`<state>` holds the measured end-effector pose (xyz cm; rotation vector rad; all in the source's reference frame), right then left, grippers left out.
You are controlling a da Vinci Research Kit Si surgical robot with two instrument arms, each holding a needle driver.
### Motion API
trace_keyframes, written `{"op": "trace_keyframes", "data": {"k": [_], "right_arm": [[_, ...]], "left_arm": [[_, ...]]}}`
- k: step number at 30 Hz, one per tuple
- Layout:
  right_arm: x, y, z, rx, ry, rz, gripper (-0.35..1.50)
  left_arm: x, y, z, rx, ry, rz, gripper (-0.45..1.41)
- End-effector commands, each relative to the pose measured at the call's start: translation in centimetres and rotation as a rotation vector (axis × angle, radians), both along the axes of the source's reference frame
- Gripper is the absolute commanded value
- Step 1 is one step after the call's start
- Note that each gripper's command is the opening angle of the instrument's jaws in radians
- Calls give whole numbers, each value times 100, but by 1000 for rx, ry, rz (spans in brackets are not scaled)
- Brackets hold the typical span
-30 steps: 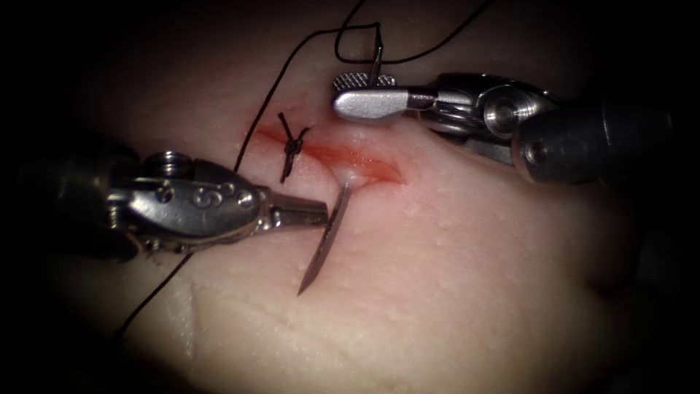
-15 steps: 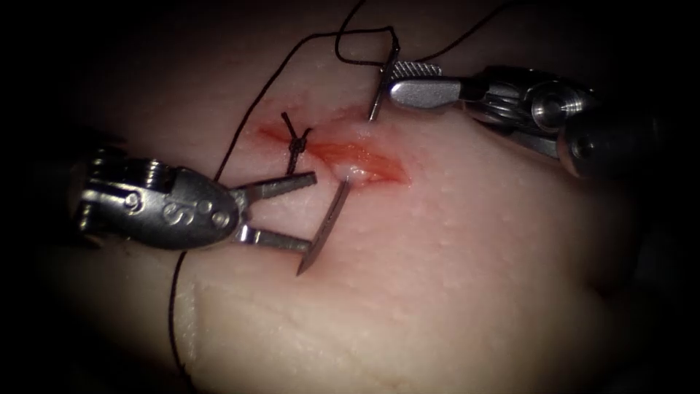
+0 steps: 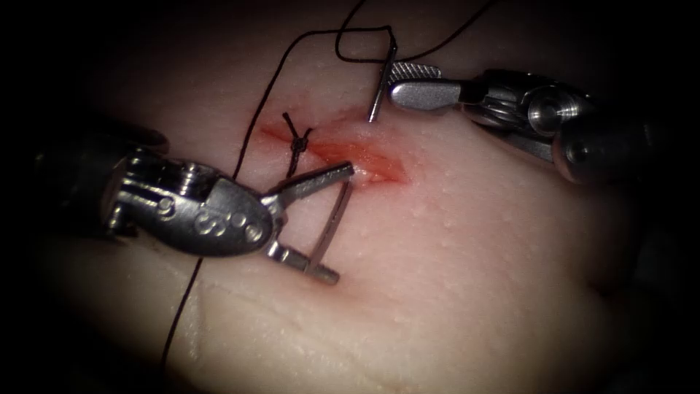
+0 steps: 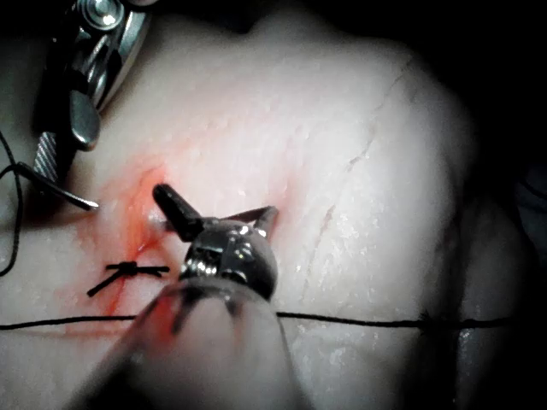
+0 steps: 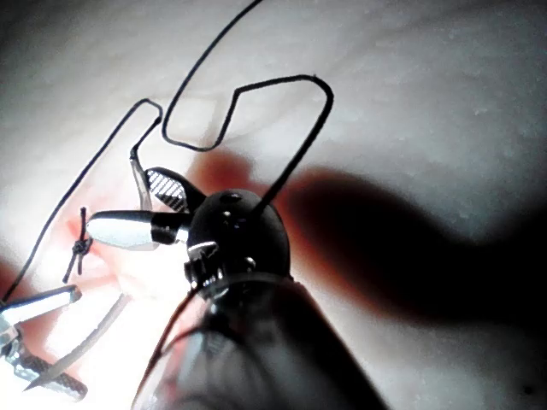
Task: Wound Closure
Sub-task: Left gripper pulls needle remainder through skin
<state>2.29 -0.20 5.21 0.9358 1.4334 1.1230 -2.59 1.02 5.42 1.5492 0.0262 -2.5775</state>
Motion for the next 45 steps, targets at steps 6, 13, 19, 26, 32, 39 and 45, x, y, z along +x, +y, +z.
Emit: {"op": "trace_keyframes", "data": {"k": [6, 13, 19, 26, 32, 39, 45], "right_arm": [[9, -6, 4, 0, 1, -1, 105], [11, -10, 4, -1, 1, -2, 100], [10, -11, 2, -1, 2, -4, 93], [7, -14, 2, -3, 8, -7, 90], [5, -20, 2, -6, 10, -12, 90], [2, -21, 2, -6, 14, -13, 90], [0, -23, -1, -5, 22, -13, 90]], "left_arm": [[-9, -7, 5, 3, -1, -1, 69], [-9, -5, 5, 4, -5, -3, 0], [-3, 1, -3, 152, -48, -28, -45], [-1, 0, -23, 396, -124, -64, -45], [-1, 2, -42, 557, -195, -63, -45], [-5, -2, -59, 590, -207, -48, -45], [-4, -4, -60, 589, -199, -58, -45]]}}
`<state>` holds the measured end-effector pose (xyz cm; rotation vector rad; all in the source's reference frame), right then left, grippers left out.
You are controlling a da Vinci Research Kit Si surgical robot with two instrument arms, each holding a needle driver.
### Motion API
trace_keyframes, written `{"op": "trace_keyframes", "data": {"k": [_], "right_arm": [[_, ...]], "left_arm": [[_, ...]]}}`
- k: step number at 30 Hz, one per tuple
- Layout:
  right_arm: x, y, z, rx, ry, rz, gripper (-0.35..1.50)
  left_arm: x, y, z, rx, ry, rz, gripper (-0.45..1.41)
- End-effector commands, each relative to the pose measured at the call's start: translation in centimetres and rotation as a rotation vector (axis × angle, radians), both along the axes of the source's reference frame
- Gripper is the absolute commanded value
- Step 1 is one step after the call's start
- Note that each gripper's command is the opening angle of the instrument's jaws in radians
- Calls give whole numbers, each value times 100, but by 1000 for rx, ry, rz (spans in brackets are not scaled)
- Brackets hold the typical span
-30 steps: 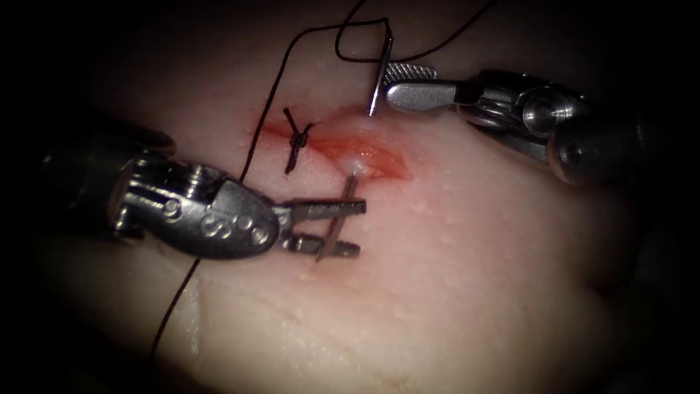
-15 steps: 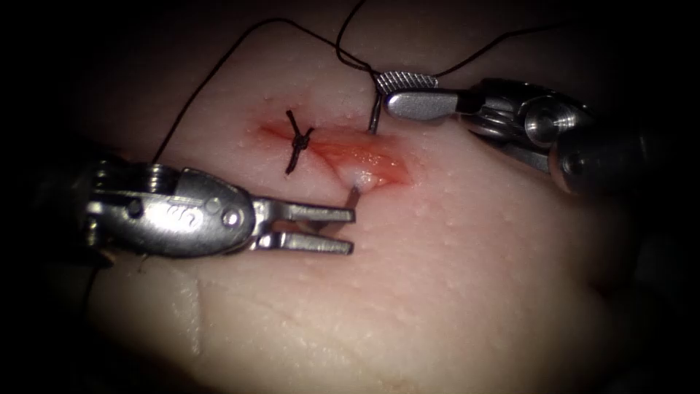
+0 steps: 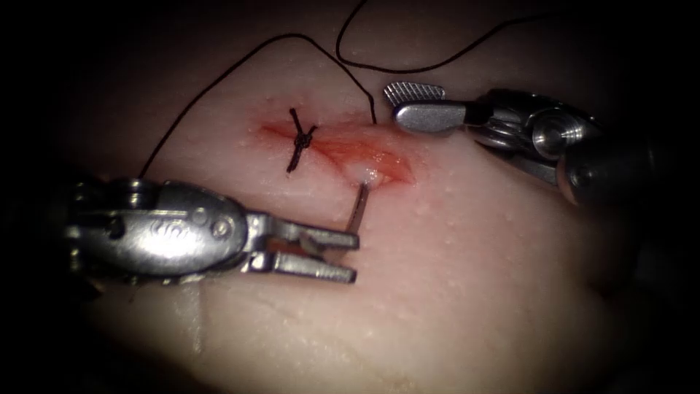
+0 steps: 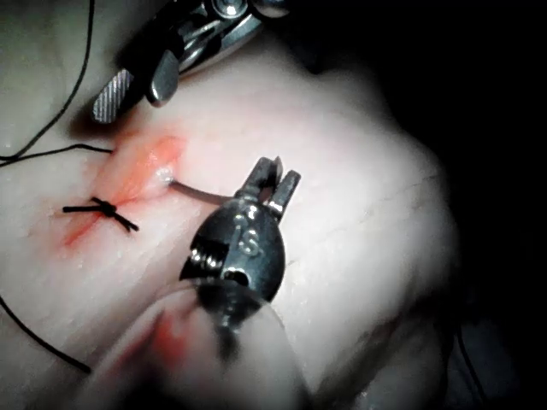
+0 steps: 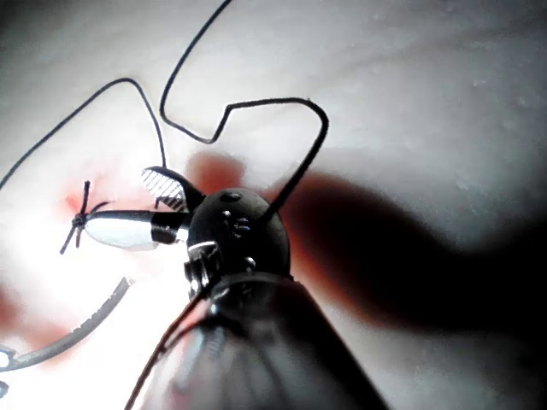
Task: Wound Closure
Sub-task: Left gripper pulls needle remainder through skin
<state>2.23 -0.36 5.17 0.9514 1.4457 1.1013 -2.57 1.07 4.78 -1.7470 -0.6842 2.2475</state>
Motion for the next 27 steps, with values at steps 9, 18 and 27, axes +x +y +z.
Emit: {"op": "trace_keyframes", "data": {"k": [9, 18, 27], "right_arm": [[1, -9, 2, 3, 5, -7, 91], [-2, -11, 2, -4, 7, -10, 96], [-17, -16, 0, -110, -6, -22, 86]], "left_arm": [[0, -21, -19, 205, 2, 26, -45], [6, -18, -64, 119, -40, 33, -45], [10, 20, -101, -181, -46, -74, -45]]}}
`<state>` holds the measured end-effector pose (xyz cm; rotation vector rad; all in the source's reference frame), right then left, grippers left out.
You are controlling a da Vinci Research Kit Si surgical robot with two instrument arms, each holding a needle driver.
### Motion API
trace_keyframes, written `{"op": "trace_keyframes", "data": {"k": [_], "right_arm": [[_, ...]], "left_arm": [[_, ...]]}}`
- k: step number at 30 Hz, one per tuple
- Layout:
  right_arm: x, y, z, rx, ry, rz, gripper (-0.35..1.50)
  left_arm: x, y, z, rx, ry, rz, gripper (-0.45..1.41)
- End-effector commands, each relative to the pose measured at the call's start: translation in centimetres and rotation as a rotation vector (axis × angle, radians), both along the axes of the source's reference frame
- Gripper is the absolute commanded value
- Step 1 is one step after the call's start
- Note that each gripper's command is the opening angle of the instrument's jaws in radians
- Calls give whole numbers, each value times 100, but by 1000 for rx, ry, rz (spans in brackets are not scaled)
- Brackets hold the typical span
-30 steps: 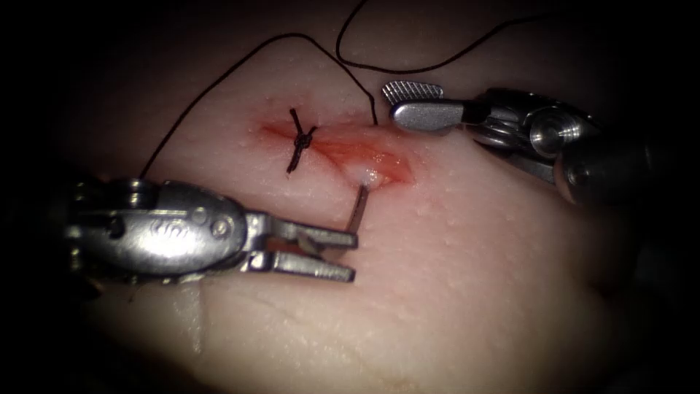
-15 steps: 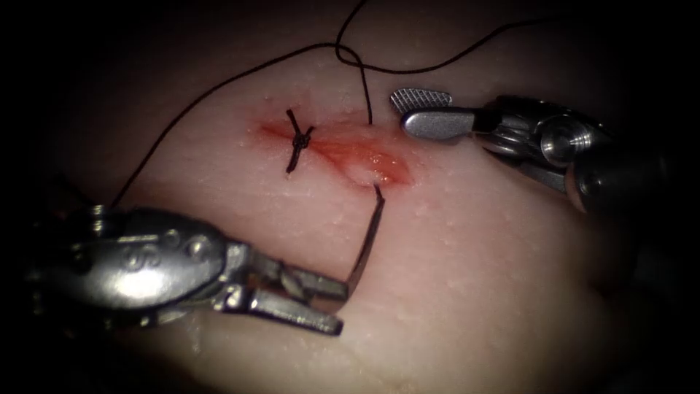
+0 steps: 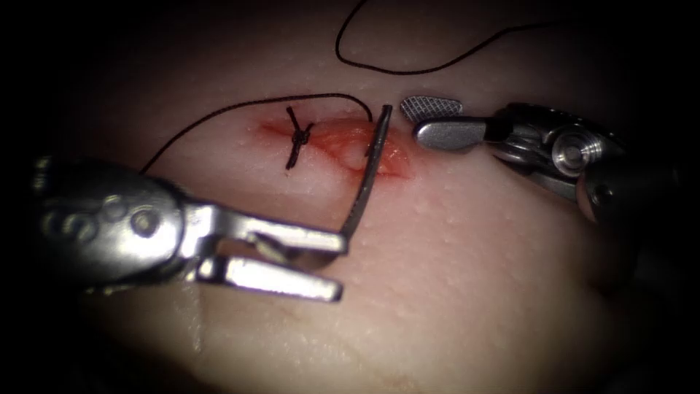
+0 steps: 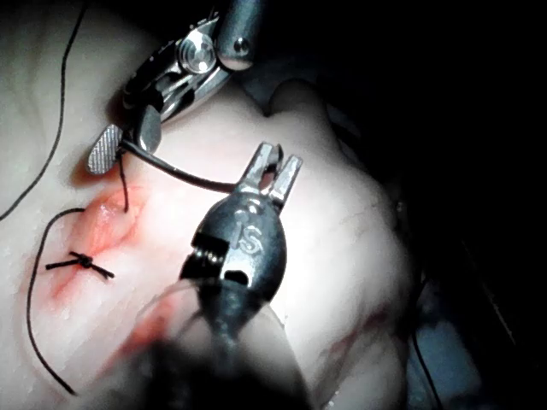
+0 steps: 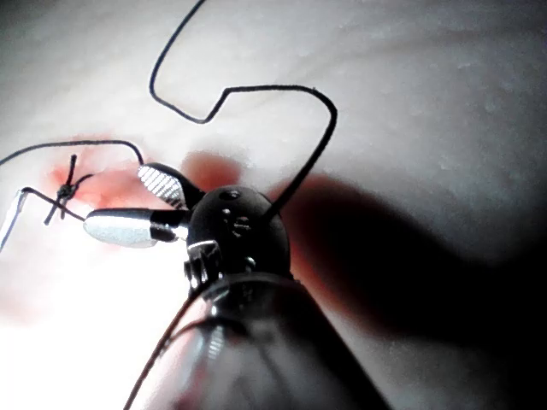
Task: Wound Closure
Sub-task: Left gripper pulls needle remainder through skin
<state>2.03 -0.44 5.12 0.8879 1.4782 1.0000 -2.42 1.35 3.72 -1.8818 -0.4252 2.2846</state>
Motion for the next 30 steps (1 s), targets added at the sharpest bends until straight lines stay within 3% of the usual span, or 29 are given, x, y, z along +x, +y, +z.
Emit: {"op": "trace_keyframes", "data": {"k": [1, 10, 14, 18, 20, 21, 30], "right_arm": [[1, -8, 4, -14, -10, -5, 86], [-5, -22, -5, -43, 1, -19, 69], [0, -28, -13, -46, 6, -21, 71], [-2, -24, -25, -40, 9, -21, 91], [-3, -23, -30, 6, 15, -26, 98], [-3, -21, -35, 99, 26, -37, 101], [-3, -21, -57, 216, 47, -56, 95]], "left_arm": [[-4, -2, 2, -17, 8, -16, -45], [-7, 45, -9, -175, 30, -131, -45], [-11, 59, -7, -226, 34, -177, -45], [-12, 50, 3, -267, 50, -183, -45], [-12, 41, 11, -277, 60, -184, -45], [-12, 33, 20, -287, 68, -185, -45], [-19, -13, 68, -347, 108, -173, -45]]}}
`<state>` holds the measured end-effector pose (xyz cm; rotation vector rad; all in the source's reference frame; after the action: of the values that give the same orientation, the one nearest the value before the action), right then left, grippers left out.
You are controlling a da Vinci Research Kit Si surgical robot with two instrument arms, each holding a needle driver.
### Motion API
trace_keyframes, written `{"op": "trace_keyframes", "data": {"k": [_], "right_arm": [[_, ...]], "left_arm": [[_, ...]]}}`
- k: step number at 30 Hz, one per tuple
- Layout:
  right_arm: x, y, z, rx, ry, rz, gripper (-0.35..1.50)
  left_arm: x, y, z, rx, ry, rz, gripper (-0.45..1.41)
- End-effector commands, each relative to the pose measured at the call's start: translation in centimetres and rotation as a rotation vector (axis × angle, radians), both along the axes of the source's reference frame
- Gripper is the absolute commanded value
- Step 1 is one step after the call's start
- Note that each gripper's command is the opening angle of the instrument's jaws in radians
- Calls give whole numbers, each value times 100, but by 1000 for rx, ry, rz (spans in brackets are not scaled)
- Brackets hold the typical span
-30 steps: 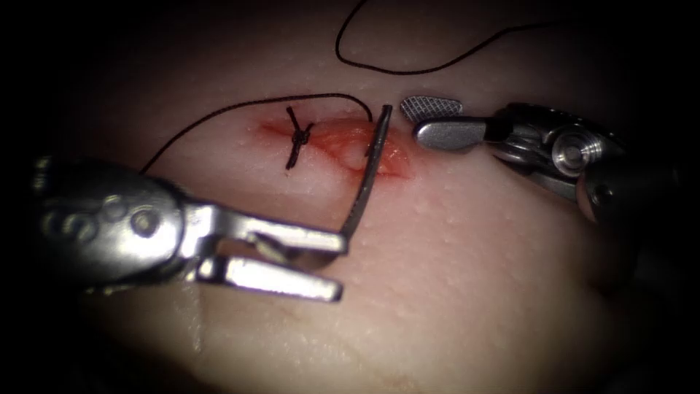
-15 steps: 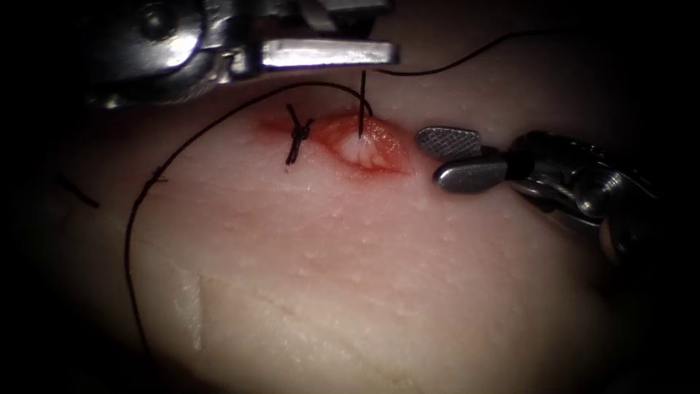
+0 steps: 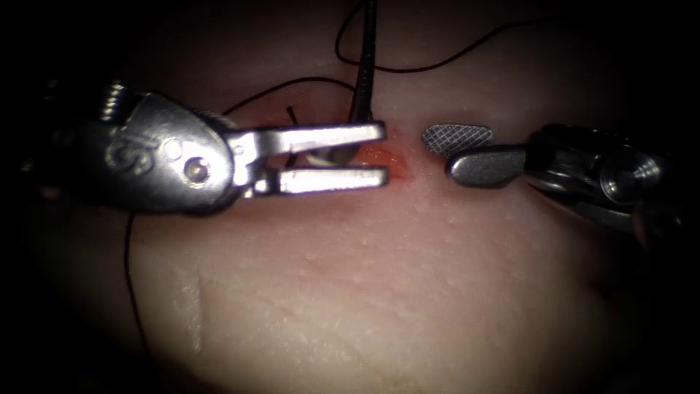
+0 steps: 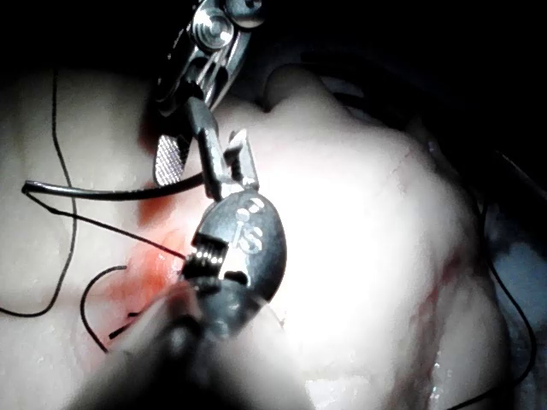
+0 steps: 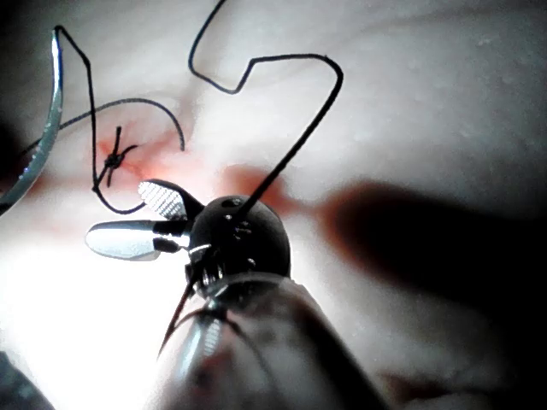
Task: Wound Closure
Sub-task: Left gripper pulls needle remainder through skin, then left end-effector hands needle to right end-effector
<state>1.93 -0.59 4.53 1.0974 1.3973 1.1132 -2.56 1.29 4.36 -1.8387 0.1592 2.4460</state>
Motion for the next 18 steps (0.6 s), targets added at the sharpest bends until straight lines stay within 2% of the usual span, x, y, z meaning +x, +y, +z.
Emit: {"op": "trace_keyframes", "data": {"k": [1, 4, 7, 10, 18], "right_arm": [[7, -6, 0, 28, 5, -4, 93], [8, -3, -4, 86, 4, -12, 93], [11, 2, -9, 136, -28, -21, 108], [17, 1, -9, 165, -52, -41, 116], [27, -1, -11, 176, -129, -49, 122]], "left_arm": [[-6, -11, 8, -13, 7, 7, -45], [-11, -25, 22, -61, 53, 13, -45], [-18, -36, 31, -92, 81, 17, -45], [-23, -40, 34, -117, 104, 14, -45], [-33, -52, 30, -213, 157, 17, -45]]}}
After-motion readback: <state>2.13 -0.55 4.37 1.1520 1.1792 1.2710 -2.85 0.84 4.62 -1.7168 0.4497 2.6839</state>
